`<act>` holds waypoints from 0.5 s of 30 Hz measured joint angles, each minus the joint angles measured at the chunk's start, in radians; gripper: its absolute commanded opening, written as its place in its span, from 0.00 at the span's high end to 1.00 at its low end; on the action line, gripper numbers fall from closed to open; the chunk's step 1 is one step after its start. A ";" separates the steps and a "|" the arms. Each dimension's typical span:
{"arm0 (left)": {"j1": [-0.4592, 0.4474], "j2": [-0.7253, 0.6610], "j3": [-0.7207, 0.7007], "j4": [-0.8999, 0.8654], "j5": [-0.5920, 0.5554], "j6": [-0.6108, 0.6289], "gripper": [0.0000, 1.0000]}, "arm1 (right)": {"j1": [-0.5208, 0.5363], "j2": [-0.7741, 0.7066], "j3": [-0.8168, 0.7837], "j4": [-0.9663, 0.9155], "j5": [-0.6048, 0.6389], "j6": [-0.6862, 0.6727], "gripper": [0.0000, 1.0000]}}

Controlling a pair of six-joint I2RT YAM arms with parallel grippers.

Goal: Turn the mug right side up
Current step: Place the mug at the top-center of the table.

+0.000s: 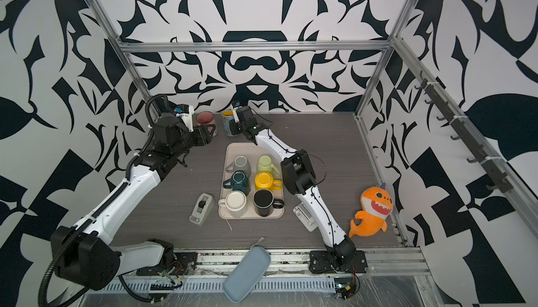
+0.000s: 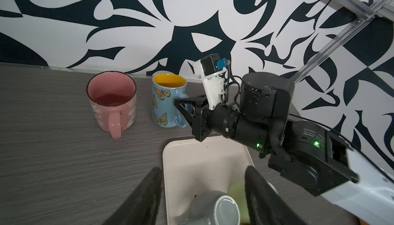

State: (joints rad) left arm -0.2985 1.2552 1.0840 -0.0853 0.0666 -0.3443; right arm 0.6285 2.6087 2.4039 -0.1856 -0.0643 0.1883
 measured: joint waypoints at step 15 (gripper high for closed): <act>0.002 -0.025 -0.053 0.006 -0.021 -0.001 0.35 | 0.032 0.002 -0.034 0.058 0.020 0.005 1.00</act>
State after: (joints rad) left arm -0.2966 1.2301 1.0309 -0.0792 0.0460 -0.3454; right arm 0.6601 2.6102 2.3703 -0.1276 -0.0441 0.1932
